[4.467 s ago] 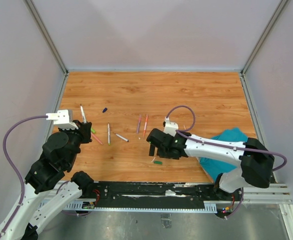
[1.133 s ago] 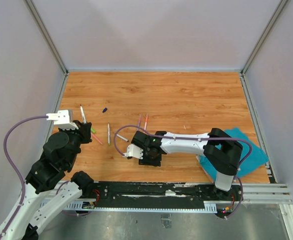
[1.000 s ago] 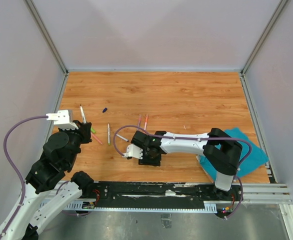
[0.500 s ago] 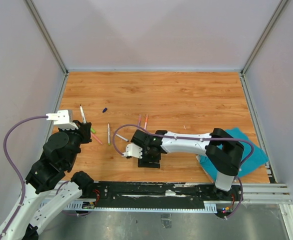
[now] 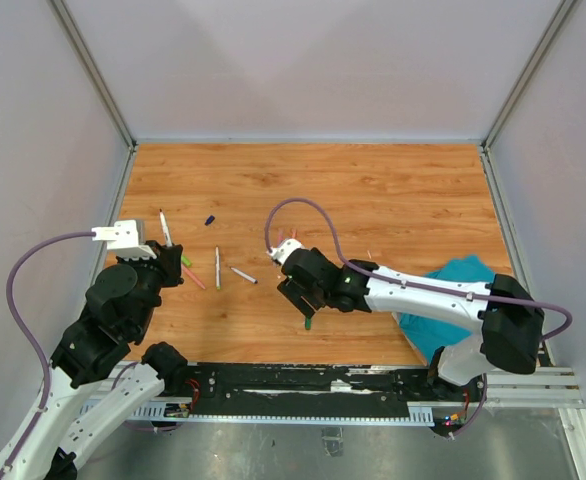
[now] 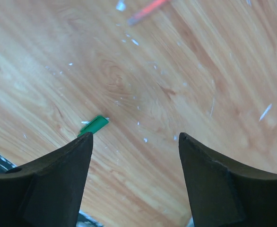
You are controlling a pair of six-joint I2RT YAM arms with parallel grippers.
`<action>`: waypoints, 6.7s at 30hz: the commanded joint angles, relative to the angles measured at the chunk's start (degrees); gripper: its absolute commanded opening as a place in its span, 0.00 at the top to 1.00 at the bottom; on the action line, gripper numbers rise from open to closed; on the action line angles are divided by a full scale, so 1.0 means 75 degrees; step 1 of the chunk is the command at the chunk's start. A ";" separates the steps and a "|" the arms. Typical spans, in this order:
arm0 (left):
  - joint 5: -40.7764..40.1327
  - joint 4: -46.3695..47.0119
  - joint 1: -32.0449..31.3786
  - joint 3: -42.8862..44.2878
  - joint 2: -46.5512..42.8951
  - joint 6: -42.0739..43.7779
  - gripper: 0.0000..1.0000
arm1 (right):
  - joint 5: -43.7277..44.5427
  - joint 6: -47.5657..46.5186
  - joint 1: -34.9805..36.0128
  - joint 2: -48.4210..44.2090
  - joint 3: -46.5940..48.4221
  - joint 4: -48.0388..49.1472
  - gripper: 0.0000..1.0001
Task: Insert the pens into the pen caps
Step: Adjust the pen cap, then pick up the pen cap from the center of the board, then insert the pen cap onto the pen.
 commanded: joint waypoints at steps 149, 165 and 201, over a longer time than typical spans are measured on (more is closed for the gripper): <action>0.3456 0.7326 -0.4046 -0.3031 0.3036 -0.1049 1.00 | -0.0400 0.5410 -0.1194 -0.5048 -0.4427 0.8910 0.99; 0.3375 0.7311 -0.4055 -0.3016 0.3032 -0.1033 1.00 | -0.0672 0.5420 -0.1194 -0.4918 -0.4456 0.8762 0.99; 0.3142 0.7156 -0.4055 -0.3003 0.2896 -0.1040 1.00 | -0.2269 0.5690 -0.1194 -0.4705 -0.4711 0.8362 0.98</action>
